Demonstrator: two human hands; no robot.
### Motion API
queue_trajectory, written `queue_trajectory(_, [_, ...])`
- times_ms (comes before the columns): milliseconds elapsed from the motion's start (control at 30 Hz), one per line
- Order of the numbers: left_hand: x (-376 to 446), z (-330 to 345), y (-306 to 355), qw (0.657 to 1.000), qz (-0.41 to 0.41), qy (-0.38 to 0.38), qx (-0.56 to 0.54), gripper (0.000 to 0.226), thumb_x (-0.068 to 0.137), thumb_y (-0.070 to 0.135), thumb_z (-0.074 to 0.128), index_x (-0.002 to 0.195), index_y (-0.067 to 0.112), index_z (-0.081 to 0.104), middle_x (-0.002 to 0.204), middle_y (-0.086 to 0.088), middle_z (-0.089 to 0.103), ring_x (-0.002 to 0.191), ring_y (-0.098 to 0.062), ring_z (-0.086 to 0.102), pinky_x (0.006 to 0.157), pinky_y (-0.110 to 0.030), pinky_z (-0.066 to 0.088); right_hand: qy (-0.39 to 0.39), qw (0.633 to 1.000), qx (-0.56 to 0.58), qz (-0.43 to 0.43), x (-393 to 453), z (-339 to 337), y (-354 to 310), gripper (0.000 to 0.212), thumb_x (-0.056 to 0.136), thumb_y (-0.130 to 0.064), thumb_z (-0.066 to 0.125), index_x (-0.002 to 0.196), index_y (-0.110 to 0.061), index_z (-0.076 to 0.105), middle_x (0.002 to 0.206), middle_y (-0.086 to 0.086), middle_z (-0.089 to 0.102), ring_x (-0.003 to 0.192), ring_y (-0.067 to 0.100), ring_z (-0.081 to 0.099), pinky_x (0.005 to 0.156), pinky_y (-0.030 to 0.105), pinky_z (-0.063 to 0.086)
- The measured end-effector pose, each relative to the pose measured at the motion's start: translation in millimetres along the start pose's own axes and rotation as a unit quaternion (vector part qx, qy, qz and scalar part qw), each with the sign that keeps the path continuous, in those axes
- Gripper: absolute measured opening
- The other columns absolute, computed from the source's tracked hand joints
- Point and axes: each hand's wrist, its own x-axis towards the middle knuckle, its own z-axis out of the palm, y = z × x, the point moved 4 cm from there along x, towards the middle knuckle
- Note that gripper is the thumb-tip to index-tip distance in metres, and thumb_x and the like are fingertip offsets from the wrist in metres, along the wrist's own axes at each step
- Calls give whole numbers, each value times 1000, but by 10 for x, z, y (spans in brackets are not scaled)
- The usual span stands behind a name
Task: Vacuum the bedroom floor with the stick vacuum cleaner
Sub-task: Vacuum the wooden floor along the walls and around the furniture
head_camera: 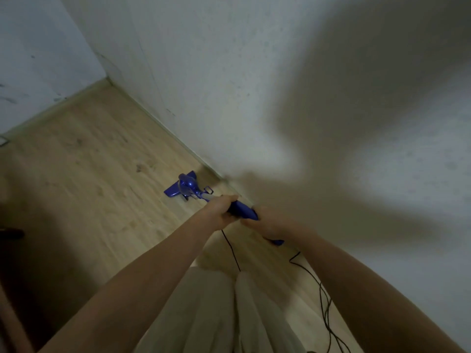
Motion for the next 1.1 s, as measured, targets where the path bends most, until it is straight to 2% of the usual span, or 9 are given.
queue_trajectory(100, [134, -116, 168, 1000, -3, 0, -3, 11, 96, 8, 55, 99, 3, 45, 116, -23, 57, 115, -37, 56, 94, -45, 49, -6, 1000, 8, 5, 192, -15, -138, 26, 101, -41, 41, 102, -15, 49, 71, 0, 52, 49, 12, 49, 45, 21, 42])
queue_trajectory(200, [266, -301, 356, 1000, -3, 0, -21, 10, 95, 7, 55, 99, 3, 47, 97, -20, 59, 101, -34, 59, 87, -42, 50, -11, 1000, 23, 5, 404, 25, -333, 27, 102, -40, 41, 108, -15, 48, 75, 2, 55, 50, 13, 52, 44, 22, 44])
queue_trajectory(267, [343, -440, 486, 1000, 2, -5, -30, 11, 96, 7, 55, 103, 1, 48, 104, -20, 57, 105, -34, 59, 85, -41, 50, -6, 1000, 23, -4, 579, 61, -479, 25, 101, -39, 43, 105, -15, 48, 76, 1, 54, 54, 13, 51, 50, 24, 45])
queue_trajectory(333, [424, -576, 630, 999, 9, -14, -47, 24, 96, 8, 55, 117, 1, 45, 109, -20, 55, 114, -35, 57, 86, -40, 49, -9, 999, 39, -5, 761, 76, -629, 25, 101, -40, 44, 104, -15, 47, 77, 3, 55, 51, 13, 52, 46, 24, 45])
queue_trajectory(400, [532, -715, 804, 998, 19, -21, -61, 27, 96, 9, 55, 119, 2, 44, 111, -20, 54, 116, -35, 56, 87, -40, 49, -15, 999, 46, 1, 940, 56, -797, 24, 101, -40, 44, 106, -16, 45, 77, 4, 55, 49, 14, 53, 42, 23, 44])
queue_trajectory(633, [921, -1181, 1515, 998, 34, -26, -56, 15, 97, 11, 54, 107, 2, 49, 96, -16, 58, 86, -28, 60, 87, -39, 49, -4, 997, 70, 7, 1579, -54, -1452, 22, 101, -39, 45, 93, -19, 41, 70, 3, 52, 44, 12, 49, 37, 21, 41])
queue_trajectory(733, [1092, -1405, 1804, 998, 45, -18, -46, 21, 97, 12, 54, 113, 2, 47, 91, -13, 58, 90, -29, 60, 86, -39, 49, -3, 996, 84, 12, 1878, -37, -1730, 24, 101, -41, 45, 99, -17, 41, 71, 3, 53, 43, 12, 50, 36, 19, 39])
queue_trajectory(900, [1331, -1819, 2145, 998, 58, -11, -11, 30, 96, 14, 55, 122, -1, 49, 109, -19, 57, 93, -29, 60, 83, -40, 49, -14, 991, 130, 20, 2240, 104, -2140, 25, 101, -38, 45, 106, -14, 42, 76, 5, 52, 47, 14, 51, 40, 24, 44])
queue_trajectory(1100, [1420, -2094, 2248, 998, 53, -14, 10, 31, 97, 15, 54, 122, -2, 49, 95, -15, 60, 82, -22, 62, 73, -36, 49, -17, 988, 150, 30, 2406, 294, -2349, 24, 101, -36, 46, 111, -15, 39, 83, 8, 54, 49, 16, 53, 42, 25, 46])
